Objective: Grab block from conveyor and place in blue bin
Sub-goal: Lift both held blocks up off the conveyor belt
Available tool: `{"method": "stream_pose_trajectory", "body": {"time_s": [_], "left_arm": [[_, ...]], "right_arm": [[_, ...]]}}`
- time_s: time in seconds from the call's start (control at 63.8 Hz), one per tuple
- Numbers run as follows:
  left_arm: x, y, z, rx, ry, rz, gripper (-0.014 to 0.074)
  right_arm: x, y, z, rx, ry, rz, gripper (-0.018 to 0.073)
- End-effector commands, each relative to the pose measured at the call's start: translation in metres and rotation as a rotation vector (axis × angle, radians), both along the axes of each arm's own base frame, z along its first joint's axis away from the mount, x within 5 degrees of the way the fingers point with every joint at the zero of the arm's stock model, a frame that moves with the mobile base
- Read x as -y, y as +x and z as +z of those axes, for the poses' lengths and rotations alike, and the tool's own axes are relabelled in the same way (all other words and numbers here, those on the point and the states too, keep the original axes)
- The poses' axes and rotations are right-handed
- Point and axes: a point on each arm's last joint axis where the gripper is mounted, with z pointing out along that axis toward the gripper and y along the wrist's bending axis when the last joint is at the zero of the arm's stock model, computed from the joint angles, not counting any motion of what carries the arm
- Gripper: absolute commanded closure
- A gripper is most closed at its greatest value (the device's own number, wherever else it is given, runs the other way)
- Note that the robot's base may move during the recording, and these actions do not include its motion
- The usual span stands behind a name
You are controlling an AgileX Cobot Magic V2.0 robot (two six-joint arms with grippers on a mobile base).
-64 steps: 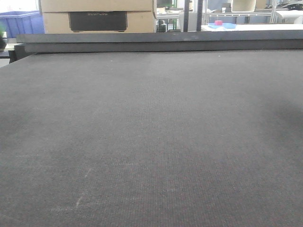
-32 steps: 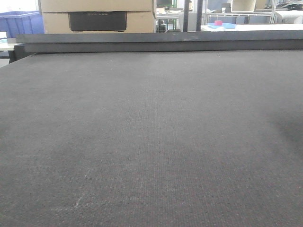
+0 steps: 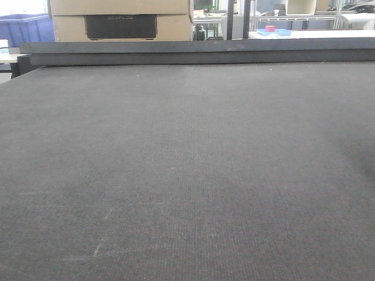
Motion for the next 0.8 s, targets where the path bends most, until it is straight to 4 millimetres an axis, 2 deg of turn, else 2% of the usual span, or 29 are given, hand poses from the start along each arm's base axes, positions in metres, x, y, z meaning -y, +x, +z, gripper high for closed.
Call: {"method": "stream_pose_trajectory", "body": {"time_s": [0.0,0.235,0.455,0.611,0.784], "left_arm": [[-0.001,-0.001,0.003,0.029,-0.002,0.003,0.0707],[-0.001,-0.001,0.003,0.030,-0.002,0.003,0.0707],[-0.005,-0.017,0.009,0.095,-0.010,0.005,0.0707],[-0.007,-0.020,0.008,0.041,0.012,0.012,0.0707],[-0.009,-0.025,0.026,0.071,0.030,0.022,0.0707]], "right_arm": [[0.001,-0.006,0.004,0.059,-0.040,-0.002,0.0721],[0.004,-0.020,-0.001,0.076,-0.054,-0.002,0.0721],[0.007,-0.038,0.005,0.141,-0.042,-0.003,0.0721],[0.007,-0.041,0.005,0.130,-0.044,-0.002,0.0721],[0.007,-0.043,0.013,0.146,-0.034,-0.001,0.0721]]}}
